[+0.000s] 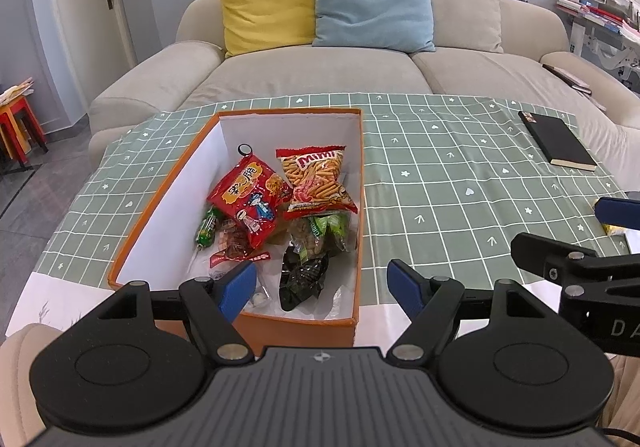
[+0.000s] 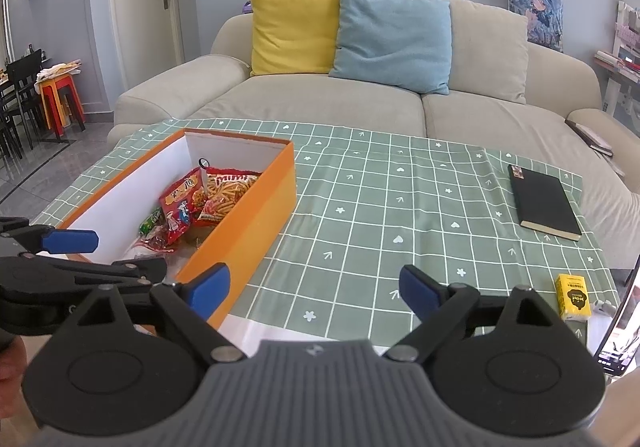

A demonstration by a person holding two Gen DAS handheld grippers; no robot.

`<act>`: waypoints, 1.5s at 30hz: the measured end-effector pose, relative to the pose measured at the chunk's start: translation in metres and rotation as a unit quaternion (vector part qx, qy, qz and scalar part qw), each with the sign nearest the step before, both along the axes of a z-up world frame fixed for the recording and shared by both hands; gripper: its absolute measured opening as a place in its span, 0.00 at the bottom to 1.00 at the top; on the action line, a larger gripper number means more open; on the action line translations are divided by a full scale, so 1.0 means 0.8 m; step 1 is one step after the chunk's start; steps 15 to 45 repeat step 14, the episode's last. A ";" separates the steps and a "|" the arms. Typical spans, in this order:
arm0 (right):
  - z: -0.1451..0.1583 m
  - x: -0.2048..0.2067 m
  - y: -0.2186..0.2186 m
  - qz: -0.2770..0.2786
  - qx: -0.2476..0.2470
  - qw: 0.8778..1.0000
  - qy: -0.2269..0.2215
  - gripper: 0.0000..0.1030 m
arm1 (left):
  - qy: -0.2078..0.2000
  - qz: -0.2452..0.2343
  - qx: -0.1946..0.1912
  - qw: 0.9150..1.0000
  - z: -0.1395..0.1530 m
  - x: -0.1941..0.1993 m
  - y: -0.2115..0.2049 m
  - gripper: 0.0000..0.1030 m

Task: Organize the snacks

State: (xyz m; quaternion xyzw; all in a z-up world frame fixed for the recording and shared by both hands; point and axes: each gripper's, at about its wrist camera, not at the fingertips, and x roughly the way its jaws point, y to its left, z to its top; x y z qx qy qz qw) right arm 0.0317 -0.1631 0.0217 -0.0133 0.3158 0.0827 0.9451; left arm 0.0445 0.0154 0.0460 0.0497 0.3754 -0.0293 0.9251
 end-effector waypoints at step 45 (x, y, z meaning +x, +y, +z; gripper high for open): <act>-0.001 -0.001 -0.003 -0.001 0.000 1.000 0.002 0.87 | -0.004 -0.009 -0.005 1.000 0.000 -0.002 -0.002 0.85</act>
